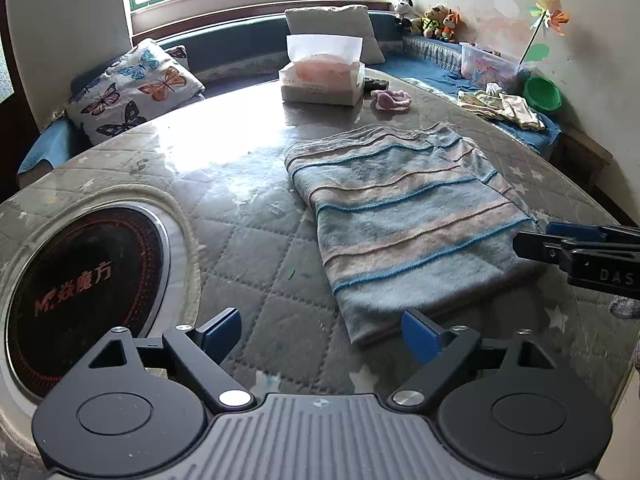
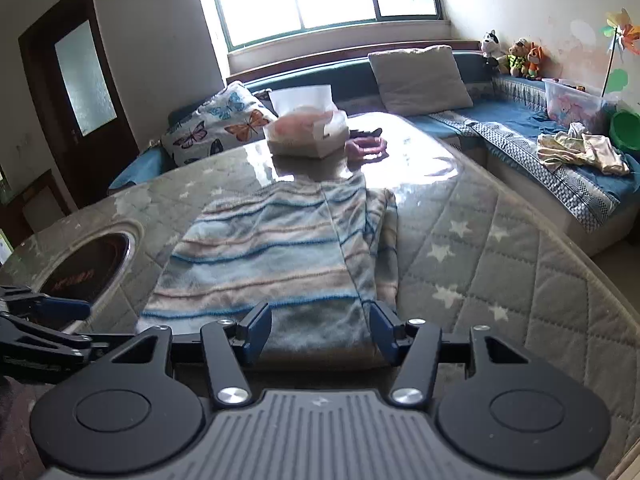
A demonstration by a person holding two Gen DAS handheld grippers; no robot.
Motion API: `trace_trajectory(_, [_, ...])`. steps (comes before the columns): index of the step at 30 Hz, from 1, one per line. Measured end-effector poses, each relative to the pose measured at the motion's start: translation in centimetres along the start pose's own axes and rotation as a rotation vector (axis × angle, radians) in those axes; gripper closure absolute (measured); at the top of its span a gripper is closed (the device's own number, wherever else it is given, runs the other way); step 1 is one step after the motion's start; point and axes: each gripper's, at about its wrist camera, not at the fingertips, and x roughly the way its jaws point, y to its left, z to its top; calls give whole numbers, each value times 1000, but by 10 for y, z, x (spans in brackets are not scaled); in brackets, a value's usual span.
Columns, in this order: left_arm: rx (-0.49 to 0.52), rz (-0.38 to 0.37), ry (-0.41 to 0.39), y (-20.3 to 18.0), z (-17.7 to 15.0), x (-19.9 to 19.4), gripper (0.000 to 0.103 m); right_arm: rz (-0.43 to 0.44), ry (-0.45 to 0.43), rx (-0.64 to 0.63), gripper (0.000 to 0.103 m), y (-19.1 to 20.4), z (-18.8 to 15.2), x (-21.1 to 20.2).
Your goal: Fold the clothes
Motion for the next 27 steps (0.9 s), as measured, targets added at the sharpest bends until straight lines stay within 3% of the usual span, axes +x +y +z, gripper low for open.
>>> trace_trajectory(6, [2, 6, -20, 2, -10, -8, 6, -32, -4, -23, 34, 5, -7, -6])
trace_trajectory(8, [2, 6, -27, 3, -14, -11, 4, -39, -10, -23, 21, 7, -8, -9])
trace_trajectory(17, [-10, -7, -55, 9, -26, -26, 0, -75, -37, -38, 2, 25, -18, -25])
trace_trajectory(27, [4, -12, -69, 9, -45, -43, 0, -106, -32, -48, 0, 45, -35, -39])
